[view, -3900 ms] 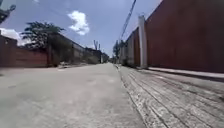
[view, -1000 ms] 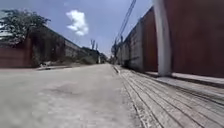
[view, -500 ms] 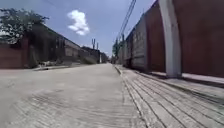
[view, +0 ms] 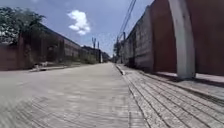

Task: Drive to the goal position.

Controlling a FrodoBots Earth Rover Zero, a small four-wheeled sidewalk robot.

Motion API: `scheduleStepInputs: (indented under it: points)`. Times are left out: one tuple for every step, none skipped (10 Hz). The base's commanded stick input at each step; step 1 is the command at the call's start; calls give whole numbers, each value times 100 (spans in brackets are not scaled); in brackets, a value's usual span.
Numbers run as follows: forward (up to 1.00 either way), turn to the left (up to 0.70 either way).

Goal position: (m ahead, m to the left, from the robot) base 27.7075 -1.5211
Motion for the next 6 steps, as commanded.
scheduleStepInputs:
  points:
    - [100,0]
    - [100,0]
    - [100,0]
    - [100,0]
    - [100,0]
    - [100,0]
